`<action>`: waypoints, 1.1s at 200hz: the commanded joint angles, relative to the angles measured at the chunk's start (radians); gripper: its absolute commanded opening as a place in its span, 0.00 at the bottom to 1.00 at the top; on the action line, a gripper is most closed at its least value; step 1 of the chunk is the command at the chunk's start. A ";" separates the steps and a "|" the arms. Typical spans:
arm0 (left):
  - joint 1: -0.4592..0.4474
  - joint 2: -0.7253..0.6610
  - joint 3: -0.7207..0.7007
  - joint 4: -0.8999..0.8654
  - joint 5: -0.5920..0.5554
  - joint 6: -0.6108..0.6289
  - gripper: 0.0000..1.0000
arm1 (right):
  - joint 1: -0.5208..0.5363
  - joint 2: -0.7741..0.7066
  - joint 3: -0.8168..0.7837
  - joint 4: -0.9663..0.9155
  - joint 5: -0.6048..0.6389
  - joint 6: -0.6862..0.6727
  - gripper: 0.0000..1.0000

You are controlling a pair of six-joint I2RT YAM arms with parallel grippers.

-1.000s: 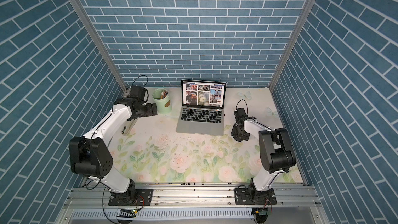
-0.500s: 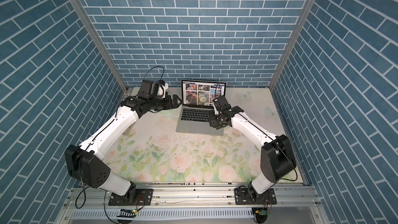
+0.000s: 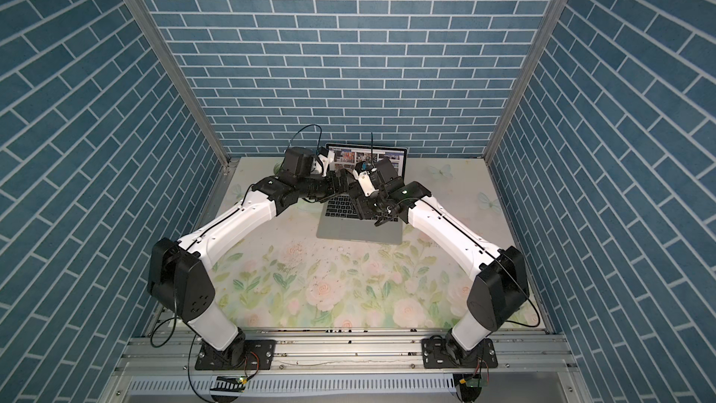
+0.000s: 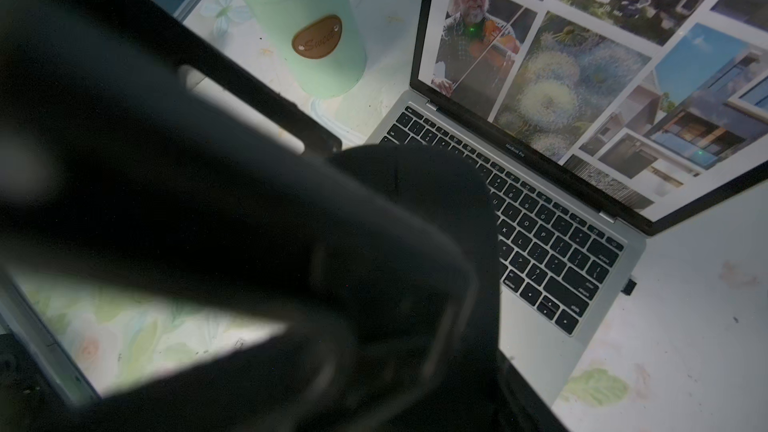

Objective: Remove the wireless mouse receiver from the laptop
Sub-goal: Place the mouse at the center of the board.

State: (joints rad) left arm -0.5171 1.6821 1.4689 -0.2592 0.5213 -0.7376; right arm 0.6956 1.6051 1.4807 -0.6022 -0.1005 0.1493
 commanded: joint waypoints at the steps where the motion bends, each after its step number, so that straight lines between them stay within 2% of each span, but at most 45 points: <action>1: -0.013 0.008 -0.017 0.092 0.026 -0.049 1.00 | 0.019 0.014 0.029 -0.008 -0.003 -0.042 0.38; 39: -0.025 0.008 -0.065 0.121 0.042 -0.071 0.96 | 0.019 0.008 0.025 0.021 0.019 -0.033 0.38; 95: -0.040 0.032 -0.086 0.170 0.062 -0.099 0.76 | 0.019 0.009 0.023 0.048 0.005 -0.013 0.38; 130: -0.040 0.033 -0.077 0.167 0.059 -0.096 0.70 | 0.020 0.009 0.017 0.048 0.004 -0.011 0.38; 220: -0.040 0.061 -0.070 0.169 0.078 -0.094 0.42 | 0.020 0.006 0.005 0.055 0.001 -0.008 0.38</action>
State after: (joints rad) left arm -0.5503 1.7290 1.3891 -0.0929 0.5865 -0.8413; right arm 0.7090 1.6058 1.4803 -0.5827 -0.0940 0.1490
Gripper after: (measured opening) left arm 0.448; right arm 0.607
